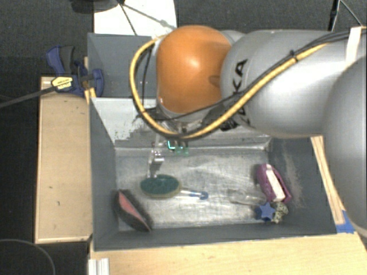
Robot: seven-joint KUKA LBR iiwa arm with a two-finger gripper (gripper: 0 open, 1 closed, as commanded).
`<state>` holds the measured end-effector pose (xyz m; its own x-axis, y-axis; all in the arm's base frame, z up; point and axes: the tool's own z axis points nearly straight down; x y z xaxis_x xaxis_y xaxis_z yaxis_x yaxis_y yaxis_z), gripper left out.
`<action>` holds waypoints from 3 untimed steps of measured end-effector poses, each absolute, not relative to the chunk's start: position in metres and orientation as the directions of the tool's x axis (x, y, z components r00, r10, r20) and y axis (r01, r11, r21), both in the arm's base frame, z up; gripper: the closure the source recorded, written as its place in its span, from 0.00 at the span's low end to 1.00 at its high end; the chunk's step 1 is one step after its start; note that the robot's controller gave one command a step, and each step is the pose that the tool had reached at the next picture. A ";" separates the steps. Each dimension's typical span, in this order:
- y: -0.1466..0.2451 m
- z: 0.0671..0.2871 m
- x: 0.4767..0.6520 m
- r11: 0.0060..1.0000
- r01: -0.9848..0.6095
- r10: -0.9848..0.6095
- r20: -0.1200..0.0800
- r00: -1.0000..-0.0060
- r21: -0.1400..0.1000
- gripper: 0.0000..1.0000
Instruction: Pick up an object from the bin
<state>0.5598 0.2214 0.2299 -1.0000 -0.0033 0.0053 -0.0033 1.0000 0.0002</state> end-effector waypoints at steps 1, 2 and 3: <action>0.211 0.135 0.515 0.969 -0.246 -0.246 0.005 -0.969 0.000 0.00; 0.171 0.088 0.521 0.997 -0.081 -0.081 0.002 -0.997 -0.001 0.00; 0.173 0.090 0.521 0.997 -0.078 -0.078 0.000 -0.997 0.001 1.00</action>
Offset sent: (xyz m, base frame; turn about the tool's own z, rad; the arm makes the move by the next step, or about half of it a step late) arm -0.0431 -0.0097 -0.0924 -0.2443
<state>0.5214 0.1726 0.0898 -0.9970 -0.0775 -0.0005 -0.0775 0.9970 0.0013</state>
